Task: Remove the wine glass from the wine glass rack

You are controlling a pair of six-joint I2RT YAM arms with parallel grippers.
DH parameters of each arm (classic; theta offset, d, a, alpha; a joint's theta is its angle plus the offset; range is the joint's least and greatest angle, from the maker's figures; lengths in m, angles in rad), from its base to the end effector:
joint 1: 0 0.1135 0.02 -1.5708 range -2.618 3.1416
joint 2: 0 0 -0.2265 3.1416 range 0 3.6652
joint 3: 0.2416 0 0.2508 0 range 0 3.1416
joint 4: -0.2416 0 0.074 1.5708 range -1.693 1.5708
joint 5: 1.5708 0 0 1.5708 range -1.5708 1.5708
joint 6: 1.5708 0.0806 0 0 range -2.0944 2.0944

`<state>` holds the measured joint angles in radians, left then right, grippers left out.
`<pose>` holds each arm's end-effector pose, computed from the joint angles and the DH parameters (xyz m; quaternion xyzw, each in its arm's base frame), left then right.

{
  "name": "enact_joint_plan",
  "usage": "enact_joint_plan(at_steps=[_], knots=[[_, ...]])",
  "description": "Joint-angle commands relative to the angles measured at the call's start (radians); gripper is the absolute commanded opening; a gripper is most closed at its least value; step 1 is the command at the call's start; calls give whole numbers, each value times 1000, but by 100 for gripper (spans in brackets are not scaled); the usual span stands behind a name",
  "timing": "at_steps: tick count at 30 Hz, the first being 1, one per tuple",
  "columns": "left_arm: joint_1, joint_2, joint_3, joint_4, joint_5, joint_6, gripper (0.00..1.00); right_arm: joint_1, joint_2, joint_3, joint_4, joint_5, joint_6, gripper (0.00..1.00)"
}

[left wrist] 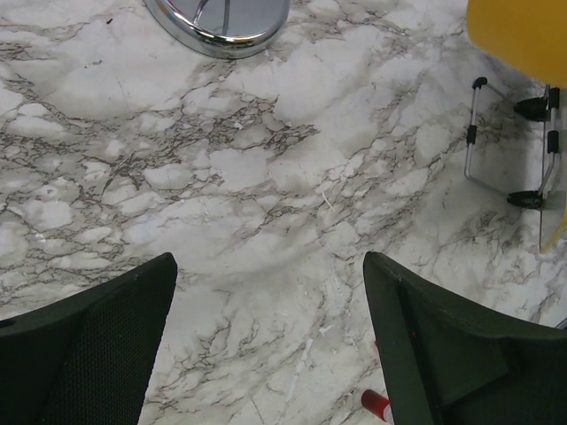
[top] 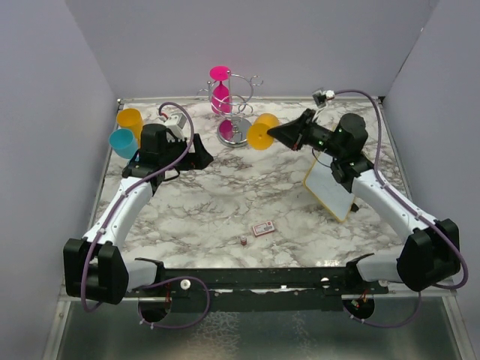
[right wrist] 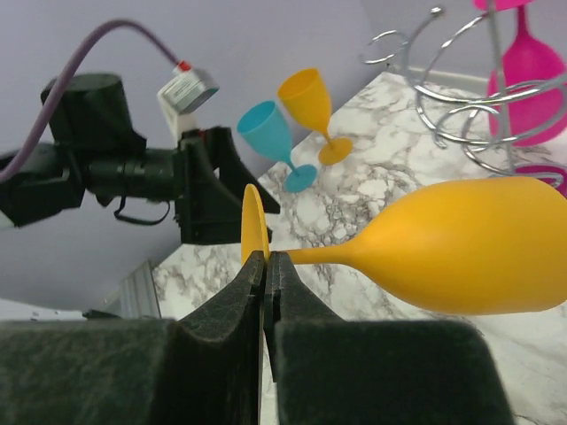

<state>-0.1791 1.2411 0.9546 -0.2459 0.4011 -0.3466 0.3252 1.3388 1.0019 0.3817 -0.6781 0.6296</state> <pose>0.3141 -0.0888 0.2413 0.0273 0.8561 -0.2934 0.4246 0.3195 0.1611 0.3162 -0.1388 0.6807 0.5173 0.4998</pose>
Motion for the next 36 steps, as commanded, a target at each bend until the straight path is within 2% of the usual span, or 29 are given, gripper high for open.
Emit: enact_joint_plan(at_steps=[1, 7, 11, 21, 30, 33, 36], knots=[[-8, -14, -17, 39, 30, -18, 88, 154, -49, -22, -113, 118, -216, 1], [-9, -45, -23, 43, -16, -26, 88, 407, -82, -100, -179, 323, -514, 1], [-10, -79, -7, 6, -73, -36, 88, 480, -107, -142, -142, 370, -677, 1], [-10, -227, 62, -158, -51, -142, 88, 494, -165, -204, -88, 340, -1001, 1], [-11, -218, 109, -157, 105, -325, 88, 505, -278, -507, 148, 73, -1575, 1], [-10, -182, 168, -172, 136, -333, 88, 517, -273, -558, 145, 62, -1758, 1], [-11, -164, 223, -184, 141, -340, 86, 539, -276, -588, 136, 115, -1867, 1]])
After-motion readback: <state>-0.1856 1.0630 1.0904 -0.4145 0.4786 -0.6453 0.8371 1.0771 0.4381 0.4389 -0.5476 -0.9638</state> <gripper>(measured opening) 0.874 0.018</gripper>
